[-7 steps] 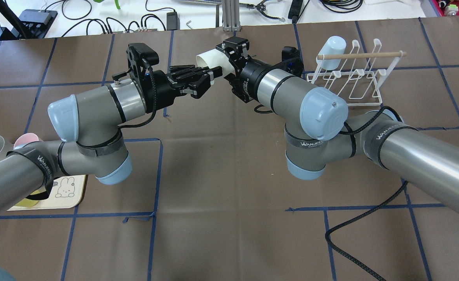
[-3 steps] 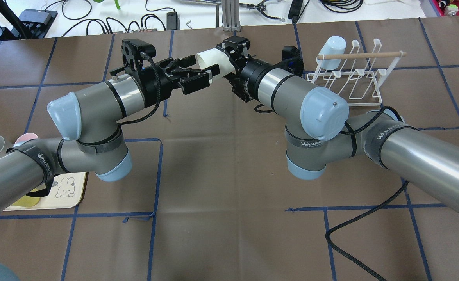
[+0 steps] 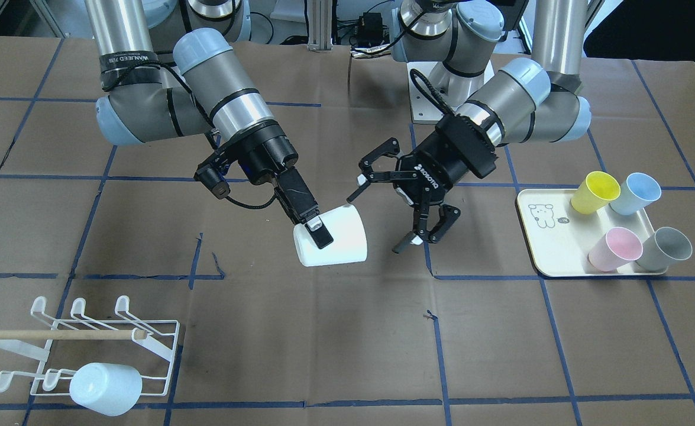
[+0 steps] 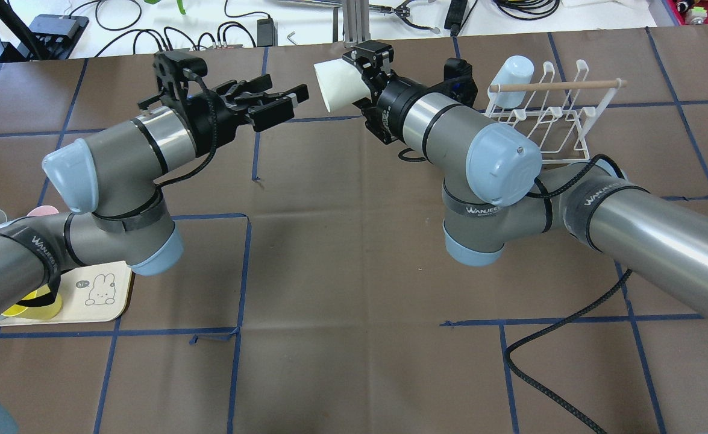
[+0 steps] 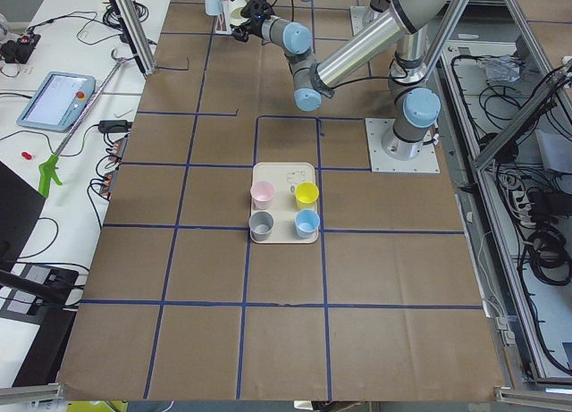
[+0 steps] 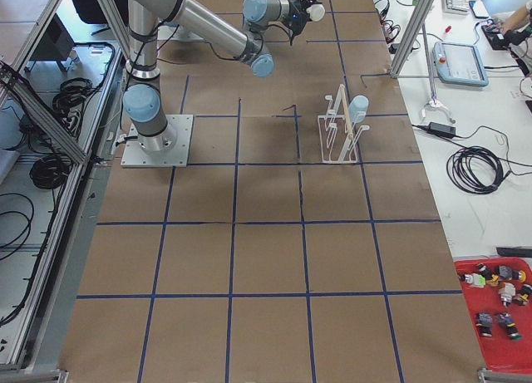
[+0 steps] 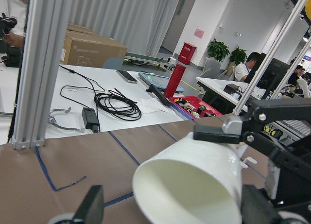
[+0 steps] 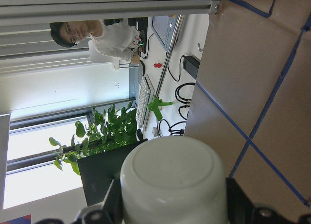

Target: Transfer IKEA cup to right arm and place on rack

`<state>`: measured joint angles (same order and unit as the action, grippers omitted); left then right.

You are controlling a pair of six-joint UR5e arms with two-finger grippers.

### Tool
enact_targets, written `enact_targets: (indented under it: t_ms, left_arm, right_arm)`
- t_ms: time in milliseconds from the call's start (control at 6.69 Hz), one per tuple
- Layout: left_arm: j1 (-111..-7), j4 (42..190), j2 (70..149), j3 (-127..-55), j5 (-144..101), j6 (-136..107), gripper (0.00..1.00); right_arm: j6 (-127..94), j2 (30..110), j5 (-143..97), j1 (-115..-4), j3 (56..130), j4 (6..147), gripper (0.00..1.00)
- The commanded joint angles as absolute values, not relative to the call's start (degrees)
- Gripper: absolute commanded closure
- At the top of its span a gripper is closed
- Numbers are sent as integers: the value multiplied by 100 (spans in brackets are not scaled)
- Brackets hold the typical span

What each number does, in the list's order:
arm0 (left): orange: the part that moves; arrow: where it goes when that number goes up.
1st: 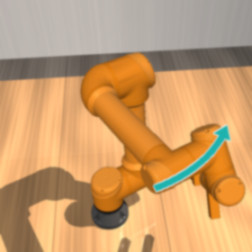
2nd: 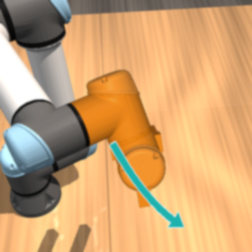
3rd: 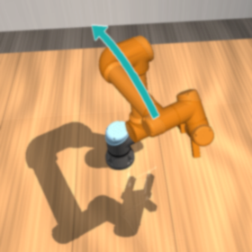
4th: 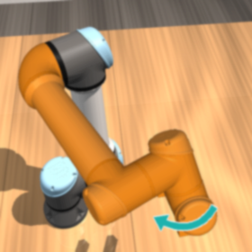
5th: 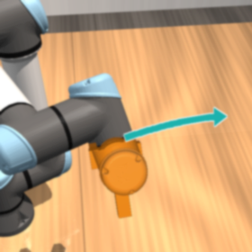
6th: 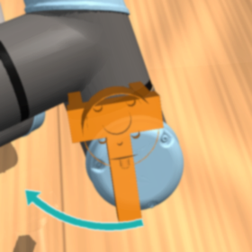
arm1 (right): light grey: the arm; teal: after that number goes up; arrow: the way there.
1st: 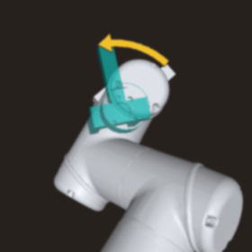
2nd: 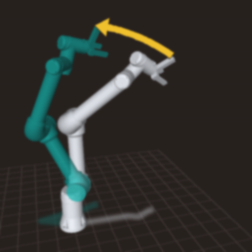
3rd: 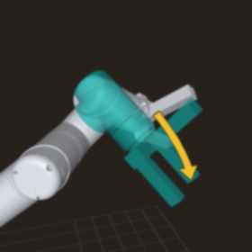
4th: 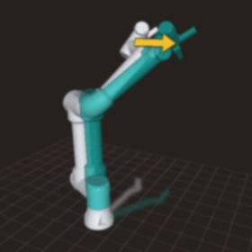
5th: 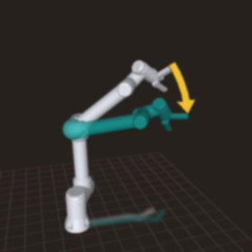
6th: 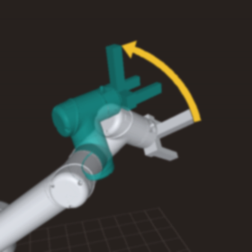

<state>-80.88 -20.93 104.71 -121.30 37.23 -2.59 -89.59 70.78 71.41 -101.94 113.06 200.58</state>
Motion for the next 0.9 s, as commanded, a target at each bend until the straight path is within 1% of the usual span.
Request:
enact_targets:
  t_ms: [0,149,299,448,598,747]
  left_arm:
    - [-7437,-1909,10354,-12086,3436,-272,2]
    - [-7444,-1324,10327,-11920,4133,-264,2]
    - [-7505,-596,10353,-11405,5079,-255,2]
    - [-7619,438,10362,-10799,5541,-255,2]
    - [-7916,1840,10362,-10045,6225,-255,2]
    - [-8284,3473,10380,-9193,7058,-255,1]
  right_arm:
    - [-8040,6979,7548,-9671,11233,20135,62]
    - [-7372,6944,7750,-9459,11259,20327,67]
    - [-6312,6900,7752,-9187,11233,20373,67]
    - [-5223,6899,7761,-8906,11224,20373,67]
    - [-4368,6899,7761,-8721,11224,20373,67]
    - [-3542,6873,7735,-8458,11189,20373,71]
